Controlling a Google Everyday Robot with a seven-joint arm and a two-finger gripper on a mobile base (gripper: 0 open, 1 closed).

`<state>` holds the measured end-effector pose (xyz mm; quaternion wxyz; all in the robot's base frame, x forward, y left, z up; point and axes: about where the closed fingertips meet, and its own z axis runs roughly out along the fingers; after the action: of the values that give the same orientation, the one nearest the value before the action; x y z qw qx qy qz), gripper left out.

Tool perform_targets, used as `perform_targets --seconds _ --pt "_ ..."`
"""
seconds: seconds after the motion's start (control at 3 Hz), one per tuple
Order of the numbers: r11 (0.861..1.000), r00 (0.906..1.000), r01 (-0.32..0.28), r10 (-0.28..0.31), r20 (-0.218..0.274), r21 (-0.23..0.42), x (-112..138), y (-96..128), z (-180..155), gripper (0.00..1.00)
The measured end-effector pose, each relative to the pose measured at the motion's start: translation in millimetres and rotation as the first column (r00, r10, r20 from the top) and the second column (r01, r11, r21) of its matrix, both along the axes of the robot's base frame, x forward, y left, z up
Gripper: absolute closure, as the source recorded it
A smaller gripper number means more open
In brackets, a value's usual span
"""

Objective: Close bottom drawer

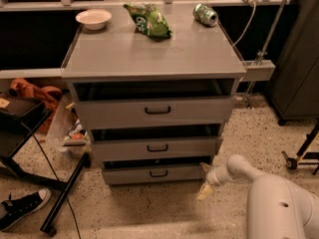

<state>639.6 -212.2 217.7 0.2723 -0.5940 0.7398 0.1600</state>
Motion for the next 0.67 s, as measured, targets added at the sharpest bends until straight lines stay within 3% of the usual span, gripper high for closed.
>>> perform_targets --seconds 0.67 --pt "1.000 0.9995 0.008 -0.009 -0.030 -0.021 -25.5 -55.2 39.2 0.00"
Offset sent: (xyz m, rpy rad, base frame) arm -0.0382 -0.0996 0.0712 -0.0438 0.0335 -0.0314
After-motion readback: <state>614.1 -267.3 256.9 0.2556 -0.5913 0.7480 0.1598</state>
